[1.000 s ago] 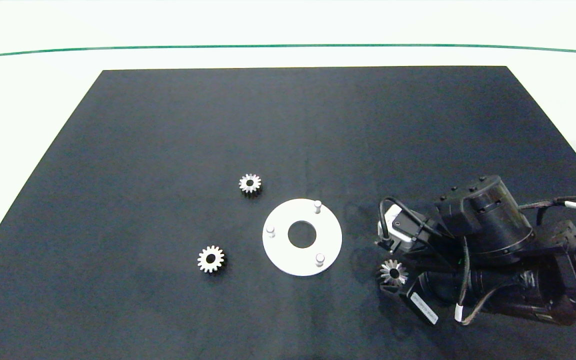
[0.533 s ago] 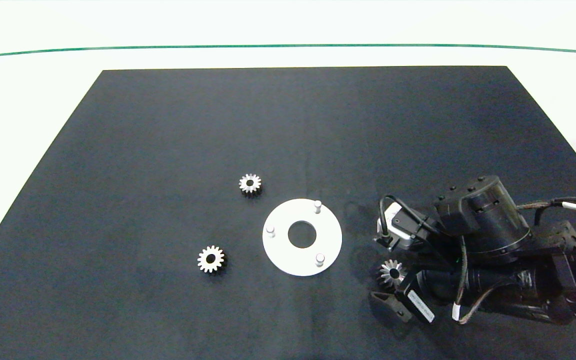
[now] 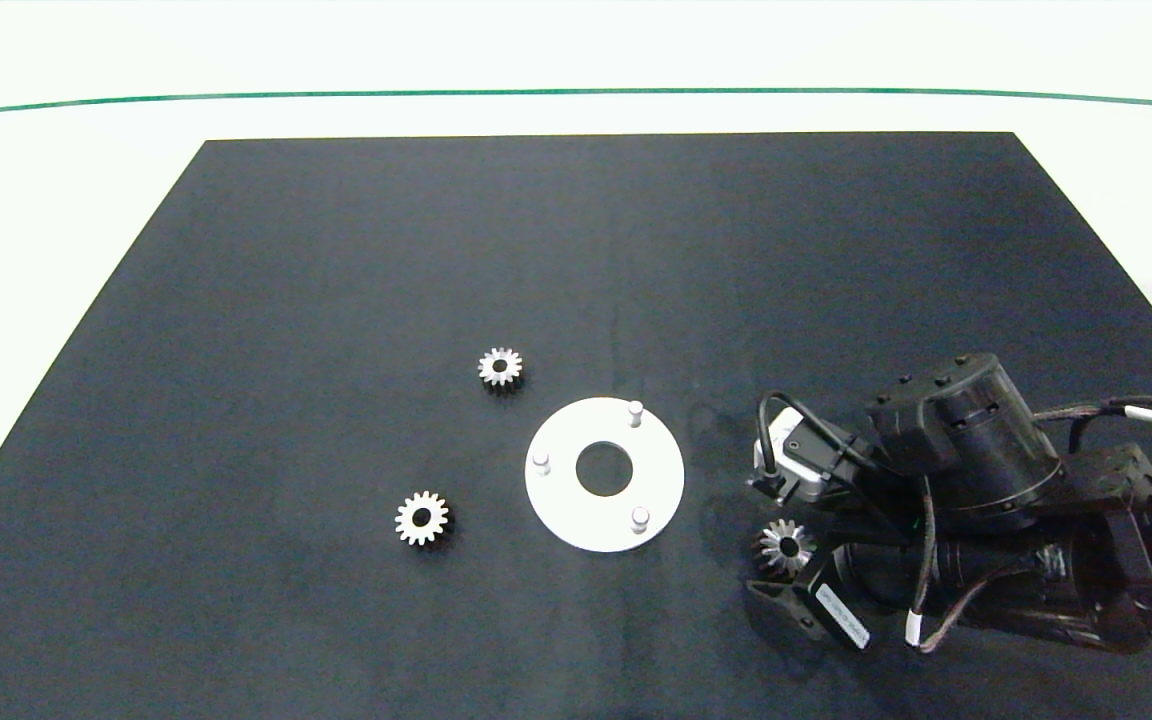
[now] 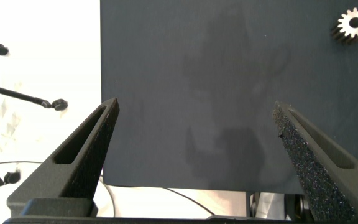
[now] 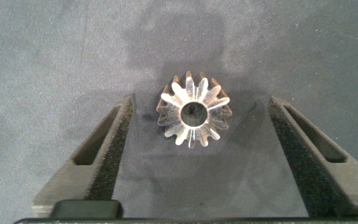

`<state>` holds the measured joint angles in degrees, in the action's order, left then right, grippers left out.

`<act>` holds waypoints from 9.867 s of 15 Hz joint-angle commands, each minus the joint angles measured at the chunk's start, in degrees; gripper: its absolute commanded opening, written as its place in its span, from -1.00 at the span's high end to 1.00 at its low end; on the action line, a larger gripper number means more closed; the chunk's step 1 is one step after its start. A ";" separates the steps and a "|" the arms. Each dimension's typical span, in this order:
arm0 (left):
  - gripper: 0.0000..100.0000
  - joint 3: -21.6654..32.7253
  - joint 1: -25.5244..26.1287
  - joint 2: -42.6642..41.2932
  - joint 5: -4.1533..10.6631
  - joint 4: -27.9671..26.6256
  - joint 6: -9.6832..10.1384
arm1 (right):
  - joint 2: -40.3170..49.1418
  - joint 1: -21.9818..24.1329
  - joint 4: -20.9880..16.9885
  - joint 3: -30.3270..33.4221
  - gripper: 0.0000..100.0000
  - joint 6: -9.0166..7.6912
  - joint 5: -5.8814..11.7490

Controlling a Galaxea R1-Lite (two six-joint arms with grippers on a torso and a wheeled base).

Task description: Install three planetary gears onto the carrier pins

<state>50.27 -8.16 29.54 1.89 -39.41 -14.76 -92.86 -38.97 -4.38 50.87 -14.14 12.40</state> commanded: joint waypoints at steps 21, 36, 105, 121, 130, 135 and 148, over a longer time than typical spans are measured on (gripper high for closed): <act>-1.00 0.26 -0.02 -0.18 0.04 -0.23 -0.18 | -0.48 -0.40 0.51 -0.60 0.16 -0.10 -0.01; -1.00 0.09 -0.11 -0.27 0.04 -0.23 -0.09 | 4.44 -6.82 -7.05 10.21 0.44 -0.27 0.26; -1.00 0.09 -0.02 -5.63 0.04 -3.83 -0.35 | -22.72 -16.49 -21.55 55.83 -1.00 2.89 2.10; -1.00 4.39 -5.47 -18.20 0.04 -11.83 1.49 | -32.39 -22.37 -21.73 60.93 -1.00 0.17 2.72; -1.00 5.45 -5.47 -20.05 0.04 -12.88 1.49 | -38.28 -23.52 -21.73 63.72 -1.00 0.17 2.72; -1.00 9.67 -5.12 -19.96 0.04 -17.37 1.49 | -40.39 -23.52 -22.78 63.72 -1.00 -0.27 2.81; -1.00 9.84 -5.20 -20.49 0.04 -17.37 1.49 | -40.65 -22.55 -22.78 63.72 -1.00 -0.01 2.81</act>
<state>60.16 -13.30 10.78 1.89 -56.47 -13.19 -134.07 -61.68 -26.93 114.55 -14.08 14.98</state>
